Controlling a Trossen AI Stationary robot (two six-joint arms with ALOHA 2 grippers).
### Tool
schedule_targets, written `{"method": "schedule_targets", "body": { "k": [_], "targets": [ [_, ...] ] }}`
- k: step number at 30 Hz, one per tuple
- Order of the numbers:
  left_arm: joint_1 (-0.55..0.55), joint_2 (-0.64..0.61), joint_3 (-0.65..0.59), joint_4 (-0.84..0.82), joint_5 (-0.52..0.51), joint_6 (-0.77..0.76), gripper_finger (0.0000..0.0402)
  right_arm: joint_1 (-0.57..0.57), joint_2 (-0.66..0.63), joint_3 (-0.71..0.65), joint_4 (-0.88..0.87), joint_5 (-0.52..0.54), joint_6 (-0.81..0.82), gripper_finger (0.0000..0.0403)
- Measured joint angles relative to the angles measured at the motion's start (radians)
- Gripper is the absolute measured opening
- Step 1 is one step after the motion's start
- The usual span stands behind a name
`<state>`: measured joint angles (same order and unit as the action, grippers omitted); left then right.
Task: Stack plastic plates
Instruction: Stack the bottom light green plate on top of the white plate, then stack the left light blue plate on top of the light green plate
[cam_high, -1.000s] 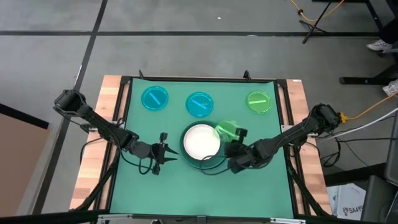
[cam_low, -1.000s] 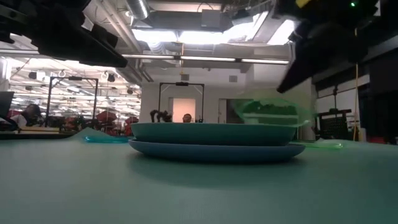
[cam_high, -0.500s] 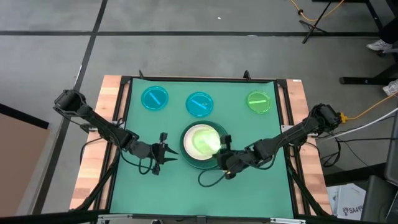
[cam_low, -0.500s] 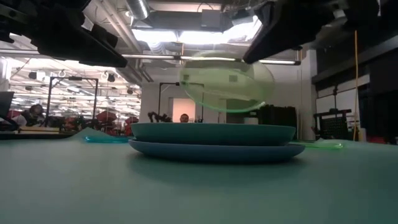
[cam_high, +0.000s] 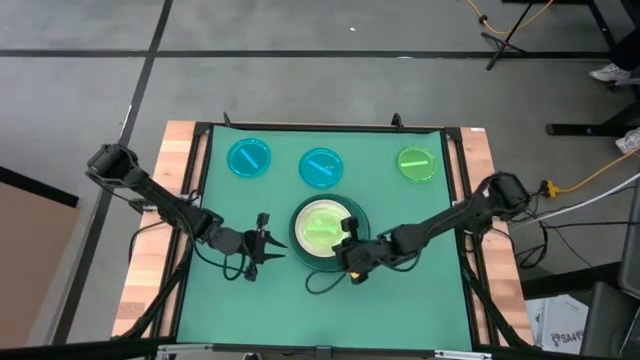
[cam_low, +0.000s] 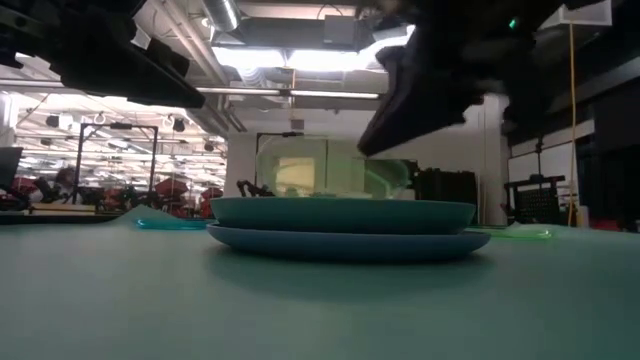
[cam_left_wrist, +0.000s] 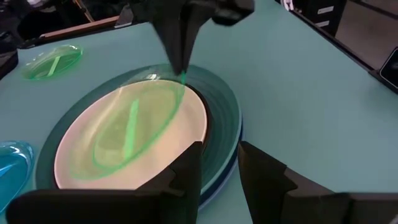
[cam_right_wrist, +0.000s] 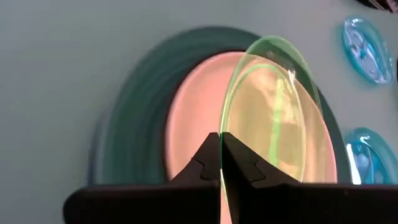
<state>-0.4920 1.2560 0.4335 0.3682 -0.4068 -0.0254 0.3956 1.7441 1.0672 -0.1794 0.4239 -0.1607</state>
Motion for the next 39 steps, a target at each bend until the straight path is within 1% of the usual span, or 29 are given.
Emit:
{"method": "schedule_targets", "body": {
  "k": [3, 8, 10, 12, 16, 19, 22, 24, 26, 29, 33, 36, 39],
  "targets": [
    [0.001, 0.0, 0.0, 0.0, 0.0, 0.0, 0.0097, -0.024, 0.019, 0.0, 0.002, -0.004, 0.012, 0.0],
    [0.001, 0.0, 0.0, -0.001, 0.0, 0.001, 0.0097, -0.062, 0.024, 0.0, 0.008, -0.125, 0.098, 0.0],
    [0.001, 0.0, 0.0, -0.001, 0.006, -0.017, 0.0097, -0.074, 0.024, 0.0, 0.006, -0.155, 0.142, 0.0],
    [0.001, 0.0, 0.0, -0.001, 0.007, -0.047, 0.0097, -0.078, 0.024, 0.0, 0.005, -0.155, 0.19, 0.0001],
    [0.001, 0.0, 0.0, -0.001, 0.007, -0.047, 0.0097, -0.089, 0.024, 0.0, 0.007, -0.139, 0.282, 0.0004],
    [0.001, 0.0, 0.0, -0.001, 0.007, -0.05, 0.0097, -0.097, 0.024, 0.0, 0.007, -0.153, 0.351, 0.0027],
    [0.001, 0.0, 0.0, -0.001, 0.007, -0.051, 0.0097, -0.096, 0.024, 0.0, 0.005, -0.144, 0.389, 0.0067],
    [0.001, -0.014, 0.0, -0.014, 0.005, -0.056, 0.0097, -0.096, 0.019, 0.0, -0.002, -0.158, 0.399, 0.0094],
    [0.004, -0.039, 0.018, -0.084, -0.003, -0.076, 0.0097, -0.076, 0.013, -0.001, 0.008, -0.148, 0.415, 0.0114],
    [0.017, -0.09, 0.074, -0.29, -0.062, -0.126, 0.0097, -0.011, 0.019, -0.003, 0.09, -0.041, 0.415, 0.0131],
    [0.054, -0.141, 0.156, -0.552, -0.133, -0.194, 0.0097, 0.069, 0.026, -0.029, 0.199, 0.077, 0.37, 0.0135],
    [0.103, -0.155, 0.182, -0.693, -0.139, -0.245, 0.0097, 0.109, 0.025, -0.056, 0.294, 0.167, 0.365, 0.0135],
    [0.162, -0.15, 0.184, -0.8, -0.132, -0.276, 0.0097, 0.139, 0.03, -0.106, 0.412, 0.224, 0.366, 0.0135]
  ]
}}
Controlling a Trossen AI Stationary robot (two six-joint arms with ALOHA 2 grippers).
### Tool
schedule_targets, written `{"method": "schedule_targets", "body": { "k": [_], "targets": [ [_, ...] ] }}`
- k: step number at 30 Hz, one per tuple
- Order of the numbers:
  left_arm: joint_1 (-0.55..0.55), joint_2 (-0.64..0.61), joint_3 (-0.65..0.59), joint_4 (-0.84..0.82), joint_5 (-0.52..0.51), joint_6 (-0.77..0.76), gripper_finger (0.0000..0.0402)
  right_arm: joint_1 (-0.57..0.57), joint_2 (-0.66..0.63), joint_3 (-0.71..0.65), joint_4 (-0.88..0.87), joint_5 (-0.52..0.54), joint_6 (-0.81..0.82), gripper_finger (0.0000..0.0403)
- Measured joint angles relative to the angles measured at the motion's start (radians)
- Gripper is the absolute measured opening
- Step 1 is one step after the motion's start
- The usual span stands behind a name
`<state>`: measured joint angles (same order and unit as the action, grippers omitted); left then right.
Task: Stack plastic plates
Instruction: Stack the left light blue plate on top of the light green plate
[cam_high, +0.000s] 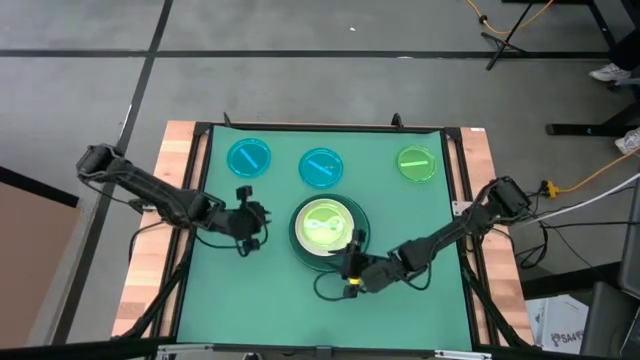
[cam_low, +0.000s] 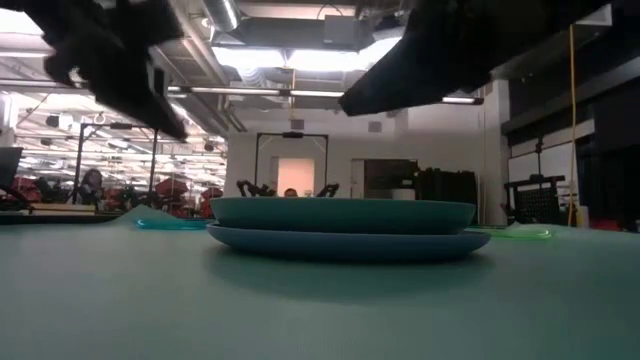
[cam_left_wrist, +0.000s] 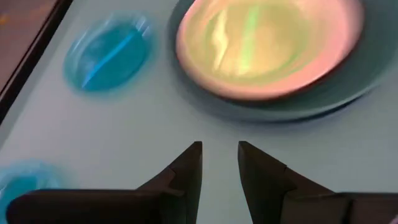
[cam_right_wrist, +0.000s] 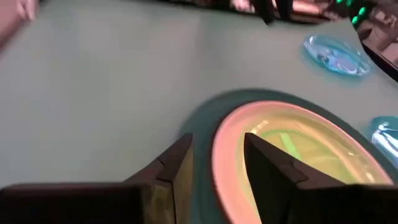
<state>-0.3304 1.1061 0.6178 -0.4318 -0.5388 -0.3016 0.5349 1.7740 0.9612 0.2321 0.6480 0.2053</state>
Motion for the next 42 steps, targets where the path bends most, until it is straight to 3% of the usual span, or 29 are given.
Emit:
{"method": "schedule_targets", "body": {
  "k": [5, 12, 25, 37, 42],
  "targets": [
    [0.097, 0.03, -0.001, -0.075, -0.006, -0.002, 0.0097, 0.032, 0.062, -0.062, 0.228, 0.031, 0.021, 0.0135],
    [0.276, 0.095, 0.0, -0.098, -0.024, 0.021, 0.011, 0.042, 0.129, -0.066, 0.32, 0.033, 0.035, 0.0135],
    [0.505, 0.199, -0.001, -0.113, -0.026, 0.169, 0.0127, 0.041, 0.129, -0.065, 0.322, 0.034, 0.029, 0.0135],
    [0.652, 0.289, -0.001, -0.101, -0.015, 0.235, 0.0127, 0.041, 0.129, -0.065, 0.324, 0.034, 0.026, 0.0135],
    [0.688, 0.313, -0.001, -0.08, 0.034, 0.264, 0.0126, 0.041, 0.129, -0.065, 0.32, 0.034, 0.026, 0.0135]
  ]
}}
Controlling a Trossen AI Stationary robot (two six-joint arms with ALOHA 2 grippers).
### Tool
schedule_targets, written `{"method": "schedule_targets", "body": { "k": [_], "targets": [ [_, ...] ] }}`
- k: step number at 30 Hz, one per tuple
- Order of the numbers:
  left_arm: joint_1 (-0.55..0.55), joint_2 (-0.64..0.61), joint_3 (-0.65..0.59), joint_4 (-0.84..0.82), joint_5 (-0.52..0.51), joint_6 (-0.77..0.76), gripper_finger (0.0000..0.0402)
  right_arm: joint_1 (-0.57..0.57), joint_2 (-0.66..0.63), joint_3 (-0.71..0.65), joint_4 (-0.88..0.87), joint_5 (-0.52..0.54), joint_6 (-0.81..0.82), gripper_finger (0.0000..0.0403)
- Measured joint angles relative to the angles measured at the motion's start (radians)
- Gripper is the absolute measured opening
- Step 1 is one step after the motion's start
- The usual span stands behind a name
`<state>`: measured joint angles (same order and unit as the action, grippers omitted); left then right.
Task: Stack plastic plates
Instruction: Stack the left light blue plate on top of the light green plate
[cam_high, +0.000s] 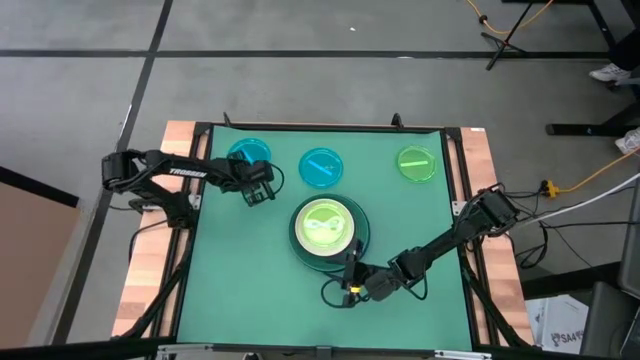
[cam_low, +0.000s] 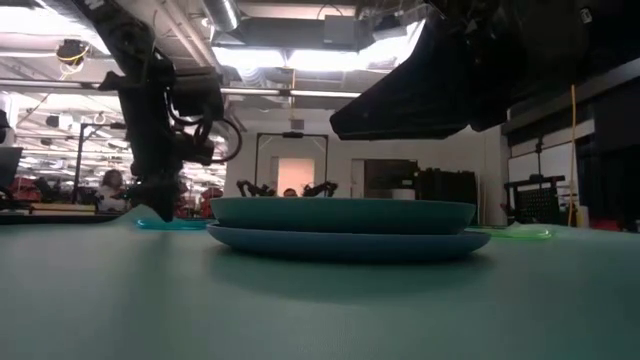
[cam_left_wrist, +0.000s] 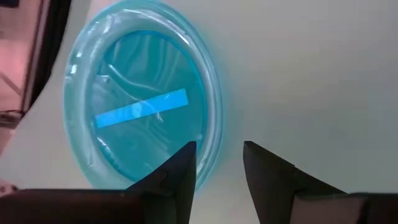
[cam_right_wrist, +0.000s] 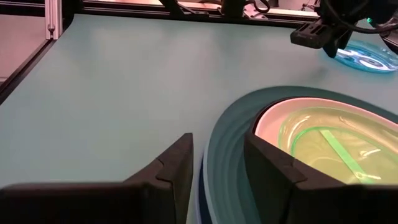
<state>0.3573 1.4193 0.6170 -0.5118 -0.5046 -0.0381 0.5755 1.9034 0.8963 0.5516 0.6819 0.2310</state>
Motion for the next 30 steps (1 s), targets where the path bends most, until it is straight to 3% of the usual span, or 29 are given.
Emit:
{"method": "schedule_targets", "body": {
  "k": [7, 30],
  "targets": [
    [0.011, -0.001, 0.0, 0.002, -0.035, 0.026, 0.0124, 0.0, 0.0, 0.0, -0.006, 0.008, -0.001, 0.0135],
    [0.071, -0.001, 0.0, 0.053, 0.001, 0.103, 0.0124, 0.0, 0.0, 0.0, -0.032, 0.008, -0.002, 0.0135]
  ]
}}
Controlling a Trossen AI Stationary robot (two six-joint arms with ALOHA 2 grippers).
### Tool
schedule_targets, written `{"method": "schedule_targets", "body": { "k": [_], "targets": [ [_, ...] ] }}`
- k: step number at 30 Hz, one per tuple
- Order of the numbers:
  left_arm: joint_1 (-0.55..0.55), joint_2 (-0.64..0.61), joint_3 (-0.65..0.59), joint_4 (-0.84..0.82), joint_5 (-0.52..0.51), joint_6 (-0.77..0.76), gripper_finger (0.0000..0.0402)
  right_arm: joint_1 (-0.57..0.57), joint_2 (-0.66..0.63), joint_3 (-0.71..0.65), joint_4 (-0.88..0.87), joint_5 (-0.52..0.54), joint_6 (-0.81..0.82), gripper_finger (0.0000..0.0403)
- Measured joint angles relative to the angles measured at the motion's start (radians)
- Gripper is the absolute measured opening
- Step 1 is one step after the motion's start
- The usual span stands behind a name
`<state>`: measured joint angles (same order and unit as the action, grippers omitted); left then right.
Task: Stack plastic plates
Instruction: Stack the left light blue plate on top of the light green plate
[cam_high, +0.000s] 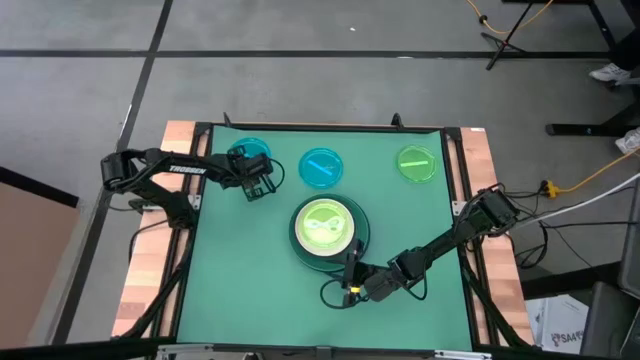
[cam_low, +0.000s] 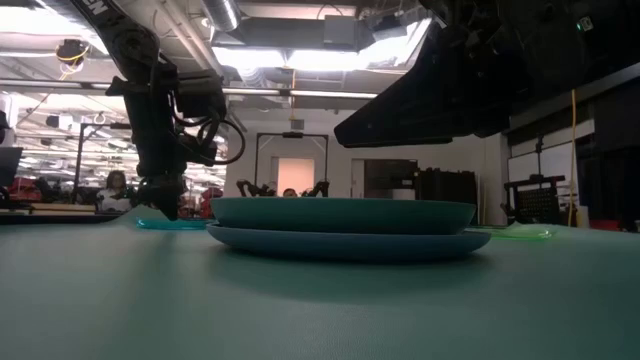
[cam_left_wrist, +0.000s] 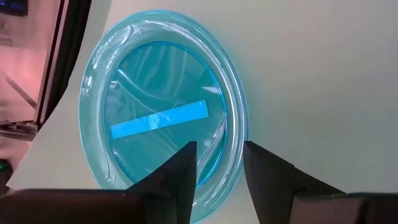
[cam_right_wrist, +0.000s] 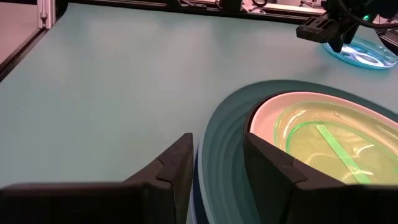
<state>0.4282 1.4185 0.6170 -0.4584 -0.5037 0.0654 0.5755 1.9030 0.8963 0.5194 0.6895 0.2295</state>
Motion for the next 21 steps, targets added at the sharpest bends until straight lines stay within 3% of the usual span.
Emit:
{"method": "schedule_targets", "body": {
  "k": [10, 16, 21],
  "targets": [
    [-0.001, 0.0, 0.0, -0.001, 0.01, 0.122, 0.0124, 0.0, 0.0, 0.0, 0.0, 0.0, 0.0, 0.0135],
    [0.001, 0.001, 0.0, -0.014, 0.091, 0.132, 0.0124, 0.0, 0.0, 0.0, -0.003, 0.0, 0.0, 0.0135],
    [-0.004, 0.001, 0.0, -0.002, 0.088, 0.139, 0.0124, 0.0, 0.0, 0.0, -0.009, 0.0, 0.0, 0.0135]
  ]
}}
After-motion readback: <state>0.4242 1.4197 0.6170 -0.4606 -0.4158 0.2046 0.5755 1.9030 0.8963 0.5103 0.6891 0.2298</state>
